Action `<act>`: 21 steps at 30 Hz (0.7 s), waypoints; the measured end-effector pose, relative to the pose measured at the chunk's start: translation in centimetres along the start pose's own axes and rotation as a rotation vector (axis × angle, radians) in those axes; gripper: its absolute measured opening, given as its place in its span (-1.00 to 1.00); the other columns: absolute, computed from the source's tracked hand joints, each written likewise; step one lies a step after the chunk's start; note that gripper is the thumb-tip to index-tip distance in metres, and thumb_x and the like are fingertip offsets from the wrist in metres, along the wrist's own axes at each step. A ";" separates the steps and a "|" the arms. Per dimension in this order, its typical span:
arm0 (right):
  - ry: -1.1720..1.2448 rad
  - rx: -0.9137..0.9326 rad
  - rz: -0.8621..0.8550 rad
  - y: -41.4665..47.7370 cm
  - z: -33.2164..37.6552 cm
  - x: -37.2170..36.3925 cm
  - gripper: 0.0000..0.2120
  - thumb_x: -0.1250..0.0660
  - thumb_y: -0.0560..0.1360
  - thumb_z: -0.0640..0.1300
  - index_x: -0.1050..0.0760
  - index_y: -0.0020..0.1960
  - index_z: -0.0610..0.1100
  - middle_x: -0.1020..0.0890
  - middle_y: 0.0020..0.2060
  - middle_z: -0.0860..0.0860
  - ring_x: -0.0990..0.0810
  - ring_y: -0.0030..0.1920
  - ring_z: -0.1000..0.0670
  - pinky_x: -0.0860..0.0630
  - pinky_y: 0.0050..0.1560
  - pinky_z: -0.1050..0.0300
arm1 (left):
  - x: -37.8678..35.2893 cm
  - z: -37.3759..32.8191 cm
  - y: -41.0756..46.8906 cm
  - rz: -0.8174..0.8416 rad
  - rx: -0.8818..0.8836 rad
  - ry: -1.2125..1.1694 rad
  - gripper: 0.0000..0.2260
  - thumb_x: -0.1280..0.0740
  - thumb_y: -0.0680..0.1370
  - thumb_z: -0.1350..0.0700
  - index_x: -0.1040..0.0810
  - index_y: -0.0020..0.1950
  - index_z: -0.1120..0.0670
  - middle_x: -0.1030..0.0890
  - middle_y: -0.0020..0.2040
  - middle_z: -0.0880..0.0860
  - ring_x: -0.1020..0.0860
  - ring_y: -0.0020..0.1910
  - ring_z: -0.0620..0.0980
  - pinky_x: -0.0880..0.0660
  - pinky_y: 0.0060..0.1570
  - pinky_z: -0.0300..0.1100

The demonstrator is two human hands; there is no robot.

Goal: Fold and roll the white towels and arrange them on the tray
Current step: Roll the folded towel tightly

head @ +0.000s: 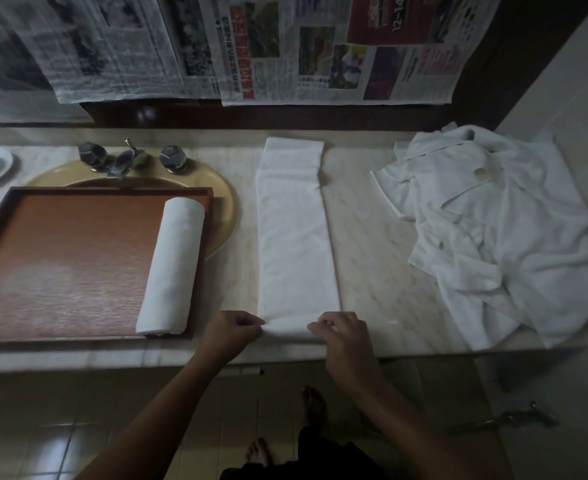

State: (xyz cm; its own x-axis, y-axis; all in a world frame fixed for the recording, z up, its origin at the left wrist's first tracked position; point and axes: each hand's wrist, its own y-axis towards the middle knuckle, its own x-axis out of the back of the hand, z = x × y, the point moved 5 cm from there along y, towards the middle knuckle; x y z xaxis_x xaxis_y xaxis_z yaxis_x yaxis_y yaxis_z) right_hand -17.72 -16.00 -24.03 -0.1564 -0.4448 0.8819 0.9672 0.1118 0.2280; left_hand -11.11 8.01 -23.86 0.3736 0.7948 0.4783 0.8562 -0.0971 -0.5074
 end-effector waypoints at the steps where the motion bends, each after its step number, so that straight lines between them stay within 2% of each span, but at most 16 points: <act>1: -0.046 0.047 0.008 -0.6 0.8 -0.3 -0.53 -0.18 0.43 -0.29 -0.65 0.24 -0.07 -0.63 0.17 -0.05 -0.57 0.12 -0.15 -0.48 0.06 -0.02 | 0.0 0.0 0.1 0.009 0.014 -0.011 -0.84 -0.50 0.49 0.15 -0.73 -0.14 -0.15 -0.73 -0.24 -0.10 -0.69 -0.15 -0.11 -0.61 -0.02 -0.10; 3: -0.121 0.076 0.031 -1.7 1.5 -1.1 -0.52 -0.17 0.49 -0.26 -0.57 0.38 -0.13 -0.58 0.31 -0.12 -0.53 0.25 -0.20 -0.43 0.26 -0.14 | -0.2 0.0 0.4 0.012 0.023 -0.016 -0.87 -0.49 0.50 0.15 -0.74 -0.11 -0.10 -0.74 -0.23 -0.04 -0.69 -0.17 -0.08 -0.61 -0.04 -0.09; 5: -0.177 0.073 0.081 -2.4 1.3 -1.9 -0.44 -0.19 0.50 -0.27 -0.45 0.49 -0.15 -0.50 0.42 -0.15 -0.47 0.38 -0.25 -0.34 0.39 -0.25 | -0.3 -0.6 0.0 -0.107 -0.052 0.112 -0.90 -0.48 0.52 0.12 -0.74 0.01 -0.01 -0.73 -0.12 -0.02 -0.67 -0.12 -0.06 -0.57 -0.07 -0.15; 7: -0.214 0.075 0.140 -2.7 0.9 -2.8 -0.31 -0.24 0.45 -0.28 -0.32 0.58 -0.15 -0.39 0.52 -0.15 -0.36 0.50 -0.27 -0.25 0.46 -0.32 | -1.1 -1.7 -1.4 -0.337 -0.292 0.326 -0.80 -0.46 0.53 0.12 -0.68 0.15 0.04 -0.69 0.07 0.03 -0.63 0.01 0.00 -0.52 -0.01 -0.15; 8: -0.220 0.077 0.165 -2.8 0.7 -3.3 -0.26 -0.27 0.43 -0.28 -0.26 0.61 -0.15 -0.33 0.56 -0.15 -0.29 0.55 -0.27 -0.21 0.49 -0.34 | -2.4 -2.0 -2.3 -0.377 -0.431 0.428 -0.73 -0.44 0.53 0.15 -0.64 0.23 0.07 -0.65 0.18 0.06 -0.60 0.12 0.04 -0.51 0.09 -0.08; 10: -0.214 0.074 0.191 -2.6 0.4 -3.9 -0.20 -0.37 0.45 -0.24 -0.17 0.64 -0.15 -0.24 0.61 -0.14 -0.17 0.61 -0.24 -0.15 0.52 -0.36 | -5.9 -2.2 -4.1 -0.343 -0.649 0.621 -0.53 -0.36 0.49 0.26 -0.52 0.41 0.12 -0.54 0.41 0.13 -0.49 0.39 0.13 -0.40 0.34 0.07; 12: -0.233 0.073 0.203 -2.0 0.4 -3.9 -0.23 -0.39 0.48 -0.18 -0.19 0.64 -0.17 -0.24 0.61 -0.14 -0.16 0.62 -0.23 -0.14 0.51 -0.35 | -8.3 -1.6 -4.5 -0.270 -0.729 0.760 -0.32 -0.22 0.39 0.36 -0.38 0.54 0.16 -0.39 0.55 0.18 -0.34 0.55 0.19 -0.19 0.47 0.14; 13: -0.252 0.074 0.207 -1.7 0.6 -3.8 -0.29 -0.33 0.50 -0.17 -0.23 0.62 -0.18 -0.27 0.60 -0.15 -0.20 0.61 -0.23 -0.15 0.51 -0.35 | -8.8 -1.3 -4.3 -0.244 -0.724 0.807 -0.25 -0.18 0.35 0.39 -0.32 0.58 0.18 -0.32 0.59 0.19 -0.27 0.58 0.19 -0.12 0.50 0.14; 15: -0.276 0.073 0.221 -1.0 0.6 -3.5 -0.39 -0.17 0.51 -0.17 -0.34 0.56 -0.22 -0.39 0.53 -0.18 -0.33 0.55 -0.23 -0.17 0.48 -0.33 | -8.7 -1.0 -3.4 -0.231 -0.722 0.854 -0.24 -0.11 0.36 0.40 -0.25 0.61 0.20 -0.25 0.61 0.21 -0.21 0.61 0.20 -0.06 0.53 0.14; 18: -0.282 0.092 0.277 0.1 0.2 -3.3 -0.44 -0.09 0.51 -0.21 -0.45 0.48 -0.24 -0.53 0.41 -0.19 -0.52 0.41 -0.21 -0.25 0.45 -0.27 | -7.6 -1.0 -2.0 -0.172 -0.734 0.849 -0.32 0.00 0.41 0.34 -0.34 0.56 0.25 -0.36 0.55 0.25 -0.34 0.54 0.25 -0.26 0.52 0.17; 19: -0.281 0.110 0.283 0.5 -0.1 -3.2 -0.46 -0.11 0.50 -0.21 -0.48 0.45 -0.24 -0.56 0.36 -0.19 -0.56 0.35 -0.21 -0.33 0.43 -0.24 | -7.1 -0.9 -1.4 -0.139 -0.746 0.845 -0.34 -0.02 0.42 0.33 -0.36 0.55 0.26 -0.41 0.52 0.27 -0.39 0.50 0.27 -0.37 0.47 0.17; 21: -0.240 0.141 0.285 1.0 -0.6 -2.8 -0.51 -0.13 0.50 -0.21 -0.54 0.38 -0.24 -0.61 0.28 -0.19 -0.62 0.23 -0.22 -0.53 0.29 -0.14 | -6.0 -0.3 -0.7 -0.054 -0.764 0.813 -0.35 -0.27 0.42 0.32 -0.36 0.54 0.26 -0.44 0.48 0.28 -0.46 0.44 0.30 -0.47 0.38 0.16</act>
State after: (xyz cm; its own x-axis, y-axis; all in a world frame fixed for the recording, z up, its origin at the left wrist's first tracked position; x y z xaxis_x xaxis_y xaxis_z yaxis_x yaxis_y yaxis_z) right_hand -16.20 -15.21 -26.49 0.0562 -0.1598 0.9855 0.9441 0.3296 -0.0004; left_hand -13.81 3.11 -26.16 0.2120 0.2079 0.9549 0.7685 -0.6390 -0.0315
